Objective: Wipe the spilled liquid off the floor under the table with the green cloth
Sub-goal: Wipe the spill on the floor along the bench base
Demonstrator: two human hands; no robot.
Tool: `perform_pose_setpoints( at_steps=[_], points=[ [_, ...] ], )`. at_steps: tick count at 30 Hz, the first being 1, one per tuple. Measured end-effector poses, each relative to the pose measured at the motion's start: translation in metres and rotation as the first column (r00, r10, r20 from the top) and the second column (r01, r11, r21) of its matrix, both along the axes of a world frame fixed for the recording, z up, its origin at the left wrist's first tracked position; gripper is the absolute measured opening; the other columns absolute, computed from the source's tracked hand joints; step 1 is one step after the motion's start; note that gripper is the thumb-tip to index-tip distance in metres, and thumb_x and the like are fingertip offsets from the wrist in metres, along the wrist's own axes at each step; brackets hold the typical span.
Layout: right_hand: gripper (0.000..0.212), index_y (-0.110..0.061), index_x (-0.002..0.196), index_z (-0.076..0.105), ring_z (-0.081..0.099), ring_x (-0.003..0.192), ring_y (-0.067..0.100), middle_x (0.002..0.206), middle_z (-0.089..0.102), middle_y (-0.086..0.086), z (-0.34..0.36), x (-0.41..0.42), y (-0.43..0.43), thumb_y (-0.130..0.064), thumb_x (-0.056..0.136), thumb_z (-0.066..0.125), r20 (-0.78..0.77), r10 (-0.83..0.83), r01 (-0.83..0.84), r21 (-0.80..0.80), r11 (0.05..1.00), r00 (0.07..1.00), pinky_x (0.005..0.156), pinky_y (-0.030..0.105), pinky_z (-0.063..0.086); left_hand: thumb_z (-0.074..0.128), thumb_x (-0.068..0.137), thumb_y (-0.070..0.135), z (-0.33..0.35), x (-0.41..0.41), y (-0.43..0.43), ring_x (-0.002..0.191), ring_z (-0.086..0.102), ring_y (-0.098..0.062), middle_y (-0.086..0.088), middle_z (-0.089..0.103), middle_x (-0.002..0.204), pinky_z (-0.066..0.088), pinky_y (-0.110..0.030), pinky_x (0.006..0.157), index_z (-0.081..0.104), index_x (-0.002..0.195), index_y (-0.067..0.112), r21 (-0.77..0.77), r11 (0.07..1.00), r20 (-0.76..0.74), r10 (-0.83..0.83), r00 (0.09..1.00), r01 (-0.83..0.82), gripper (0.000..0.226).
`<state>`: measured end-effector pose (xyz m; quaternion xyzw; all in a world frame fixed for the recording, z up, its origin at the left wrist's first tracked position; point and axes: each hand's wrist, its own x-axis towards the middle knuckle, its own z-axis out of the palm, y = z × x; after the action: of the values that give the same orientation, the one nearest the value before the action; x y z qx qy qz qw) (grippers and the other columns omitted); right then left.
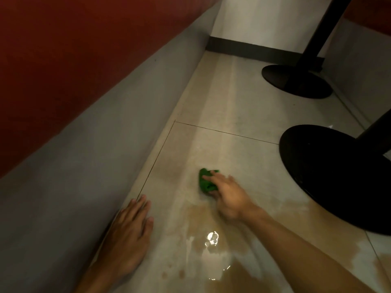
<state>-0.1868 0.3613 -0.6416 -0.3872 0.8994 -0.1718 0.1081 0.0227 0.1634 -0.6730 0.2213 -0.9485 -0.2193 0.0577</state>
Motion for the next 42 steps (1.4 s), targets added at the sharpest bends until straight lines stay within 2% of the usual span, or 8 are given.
perform_pose_setpoints(
  at_steps=[7, 10, 15, 19, 24, 31, 36, 42],
  points=[
    [0.044, -0.015, 0.140, 0.041, 0.041, 0.131, 0.031, 0.145, 0.041, 0.013, -0.007, -0.089, 0.009, -0.015, 0.097, 0.049, 0.050, -0.341, 0.343, -0.024, 0.939, 0.939, 0.109, 0.032, 0.030, 0.001, 0.080, 0.060, -0.001, -0.001, 0.003, 0.142, 0.005, 0.002, 0.019, 0.012, 0.153, 0.002, -0.023, 0.116, 0.026, 0.148, 0.027, -0.020, 1.000, -0.029, -0.017, 0.999, 0.017, 0.079],
    [0.043, -0.011, 0.139, 0.040, 0.042, 0.128, 0.033, 0.144, 0.040, 0.016, 0.001, -0.113, -0.029, -0.017, 0.097, 0.048, 0.068, -0.367, 0.368, -0.007, 0.930, 0.928, 0.106, 0.032, 0.031, 0.015, 0.086, 0.056, -0.001, -0.002, 0.000, 0.141, 0.017, -0.001, 0.013, 0.029, 0.151, 0.006, -0.017, 0.110, 0.042, 0.142, 0.023, -0.040, 0.999, -0.016, -0.029, 0.999, 0.029, 0.070],
    [0.047, -0.010, 0.138, 0.044, 0.037, 0.133, 0.033, 0.145, 0.039, 0.018, 0.004, -0.074, -0.091, -0.019, 0.094, 0.056, 0.097, -0.082, 0.086, -0.038, 0.996, 0.992, 0.106, 0.023, 0.023, 0.034, 0.089, 0.044, 0.004, 0.001, 0.000, 0.129, 0.035, -0.009, 0.003, 0.053, 0.138, 0.015, -0.017, 0.104, 0.060, 0.129, 0.016, -0.008, 0.999, 0.008, -0.053, 0.999, 0.053, 0.055],
    [0.059, -0.013, 0.149, 0.028, 0.012, 0.147, 0.024, 0.159, 0.015, 0.010, -0.006, -0.006, -0.089, -0.024, 0.097, 0.051, 0.063, 0.238, -0.237, -0.028, 0.971, 0.969, 0.115, 0.020, 0.001, 0.028, 0.093, 0.048, 0.001, 0.000, -0.001, 0.128, 0.037, -0.011, 0.001, 0.055, 0.136, 0.026, -0.025, 0.102, 0.061, 0.127, 0.015, -0.035, 0.999, -0.019, -0.041, 0.999, 0.040, 0.058],
    [0.047, -0.025, 0.144, 0.038, 0.016, 0.145, 0.012, 0.158, 0.021, 0.000, -0.003, 0.021, -0.041, -0.023, 0.098, 0.050, 0.054, 0.444, -0.438, -0.088, 0.894, 0.895, 0.117, 0.016, 0.007, 0.020, 0.096, 0.052, 0.001, 0.000, -0.001, 0.130, 0.034, -0.008, 0.004, 0.051, 0.140, 0.013, -0.017, 0.106, 0.059, 0.129, 0.016, -0.008, 0.999, 0.008, -0.042, 0.999, 0.042, 0.063],
    [0.042, -0.021, 0.138, 0.047, 0.034, 0.140, 0.020, 0.150, 0.038, 0.005, -0.004, -0.062, 0.009, -0.018, 0.096, 0.053, 0.043, 0.010, -0.005, -0.106, 0.994, 0.999, 0.112, 0.017, 0.018, 0.009, 0.085, 0.059, -0.002, 0.001, 0.000, 0.138, 0.004, 0.007, 0.023, 0.014, 0.150, -0.005, -0.012, 0.110, 0.030, 0.146, 0.028, -0.065, 0.998, -0.084, -0.031, 0.996, 0.026, 0.072],
    [0.044, -0.023, 0.141, 0.042, 0.030, 0.141, 0.023, 0.152, 0.034, 0.005, -0.006, -0.064, 0.009, -0.023, 0.097, 0.050, 0.010, -0.208, 0.208, -0.060, 0.976, 0.978, 0.115, 0.030, 0.023, 0.025, 0.091, 0.049, 0.000, 0.002, 0.000, 0.136, 0.019, 0.001, 0.015, 0.032, 0.147, 0.002, -0.013, 0.109, 0.049, 0.138, 0.021, -0.057, 0.998, -0.030, -0.037, 0.999, 0.036, 0.059],
    [0.042, -0.029, 0.140, 0.043, 0.019, 0.140, 0.004, 0.149, 0.026, -0.017, 0.003, -0.009, 0.015, -0.024, 0.098, 0.048, 0.074, 0.013, -0.008, -0.068, 0.998, 0.997, 0.114, 0.018, 0.012, 0.033, 0.089, 0.046, 0.003, -0.001, 0.002, 0.129, 0.033, -0.008, 0.003, 0.051, 0.139, 0.011, -0.018, 0.106, 0.061, 0.128, 0.015, -0.077, 0.996, -0.001, -0.035, 0.999, 0.035, 0.057]
  ],
)
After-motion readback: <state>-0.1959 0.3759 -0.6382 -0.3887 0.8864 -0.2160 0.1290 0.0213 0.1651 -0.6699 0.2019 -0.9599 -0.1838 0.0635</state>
